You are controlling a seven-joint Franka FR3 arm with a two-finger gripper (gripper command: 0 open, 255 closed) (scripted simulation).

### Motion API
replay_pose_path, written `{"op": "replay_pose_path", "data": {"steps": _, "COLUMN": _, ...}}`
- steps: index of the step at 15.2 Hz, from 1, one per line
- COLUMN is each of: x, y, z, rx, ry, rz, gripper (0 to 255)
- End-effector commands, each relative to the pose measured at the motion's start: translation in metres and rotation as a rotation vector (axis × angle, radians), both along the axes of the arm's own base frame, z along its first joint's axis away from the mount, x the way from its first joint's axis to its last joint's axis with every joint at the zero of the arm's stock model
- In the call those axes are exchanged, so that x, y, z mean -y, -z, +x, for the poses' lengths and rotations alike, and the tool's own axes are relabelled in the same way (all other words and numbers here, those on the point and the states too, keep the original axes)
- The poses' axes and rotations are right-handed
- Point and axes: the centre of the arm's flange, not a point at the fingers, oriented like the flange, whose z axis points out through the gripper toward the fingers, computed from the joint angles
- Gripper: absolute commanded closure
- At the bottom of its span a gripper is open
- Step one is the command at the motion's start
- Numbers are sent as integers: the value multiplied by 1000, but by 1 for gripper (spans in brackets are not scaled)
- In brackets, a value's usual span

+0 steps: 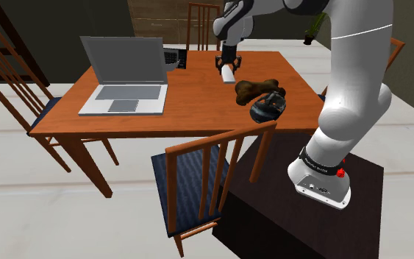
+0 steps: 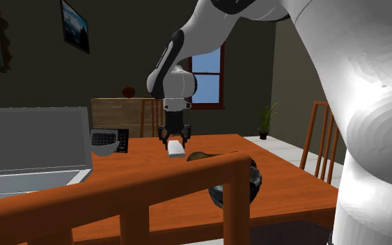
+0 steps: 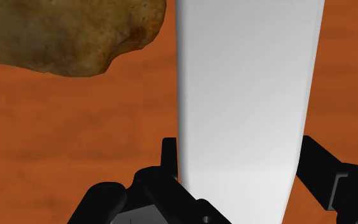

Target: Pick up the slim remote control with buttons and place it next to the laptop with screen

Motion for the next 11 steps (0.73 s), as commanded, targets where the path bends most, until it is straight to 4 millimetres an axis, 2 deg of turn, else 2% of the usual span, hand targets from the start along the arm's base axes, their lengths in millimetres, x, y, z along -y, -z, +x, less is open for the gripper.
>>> {"op": "replay_pose_path", "data": {"steps": 1, "x": 0, "y": -10, "z": 0, "rx": 0, "ry": 0, "rz": 0, "gripper": 255}}
{"op": "replay_pose_path", "data": {"steps": 11, "x": 0, "y": -63, "z": 0, "rx": 0, "ry": 0, "rz": 0, "gripper": 255}}
